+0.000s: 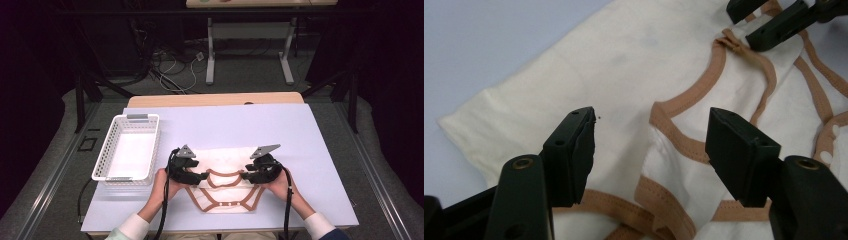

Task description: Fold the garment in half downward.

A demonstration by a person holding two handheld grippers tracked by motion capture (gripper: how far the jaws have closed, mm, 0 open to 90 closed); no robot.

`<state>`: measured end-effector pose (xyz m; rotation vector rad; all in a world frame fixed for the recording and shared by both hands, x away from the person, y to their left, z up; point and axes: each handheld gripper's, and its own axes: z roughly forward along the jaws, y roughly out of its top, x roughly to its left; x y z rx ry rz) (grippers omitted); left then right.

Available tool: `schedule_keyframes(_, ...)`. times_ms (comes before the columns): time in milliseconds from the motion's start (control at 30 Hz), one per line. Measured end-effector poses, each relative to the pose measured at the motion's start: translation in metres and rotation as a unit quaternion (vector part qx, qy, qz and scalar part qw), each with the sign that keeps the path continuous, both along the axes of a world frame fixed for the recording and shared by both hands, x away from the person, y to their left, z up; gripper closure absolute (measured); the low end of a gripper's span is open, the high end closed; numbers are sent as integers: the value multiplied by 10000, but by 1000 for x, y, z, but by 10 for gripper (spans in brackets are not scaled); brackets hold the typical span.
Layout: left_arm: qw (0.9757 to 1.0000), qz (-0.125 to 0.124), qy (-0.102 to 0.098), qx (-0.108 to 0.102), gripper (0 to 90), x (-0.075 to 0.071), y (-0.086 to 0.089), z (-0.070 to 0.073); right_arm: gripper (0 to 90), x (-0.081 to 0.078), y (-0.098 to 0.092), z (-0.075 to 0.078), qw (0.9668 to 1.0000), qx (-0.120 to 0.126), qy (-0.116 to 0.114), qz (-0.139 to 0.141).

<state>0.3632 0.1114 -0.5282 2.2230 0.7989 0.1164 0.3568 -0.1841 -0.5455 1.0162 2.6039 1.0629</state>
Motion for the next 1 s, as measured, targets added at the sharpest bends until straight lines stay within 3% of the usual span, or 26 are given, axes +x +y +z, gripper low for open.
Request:
schedule_keyframes(33,10000,27,46,-31,382,1,-1,-2,575,1,1,-1,9999,-67,83,18)
schedule_keyframes(100,9997,-81,156,188,420,3,-6,-9,582,1,3,-5,9999,-112,102,31)
schedule_keyframes(167,9994,-118,299,162,482,1,-9,-17,629,1,2,-5,9998,-163,46,75)
schedule_keyframes(300,9986,-311,58,418,616,-5,-15,-22,742,-3,2,-7,10000,-68,-9,14)
schedule_keyframes(500,9984,-480,88,294,815,-10,-18,-23,823,-7,4,-4,9998,-130,-142,38)
schedule_keyframes(600,9980,-544,-39,315,830,-13,-17,-21,831,-11,5,1,9995,-130,-262,95)
schedule_keyframes(733,9985,-478,-180,187,830,-17,-16,-17,874,-14,2,6,9992,-95,-393,39)
schedule_keyframes(767,9985,-460,-229,201,830,-17,-15,-17,875,-15,2,7,9994,-47,-341,-3)
schedule_keyframes(900,9988,-403,-155,218,824,-18,-16,-19,872,-13,1,4,9995,-99,-291,13)
schedule_keyframes(967,9986,-391,-152,317,799,-17,-16,-20,834,-11,-1,2,9996,-84,-281,20)
schedule_keyframes(1000,9986,-396,-139,333,782,-16,-15,-20,753,-10,-2,2,9996,-93,-261,5)
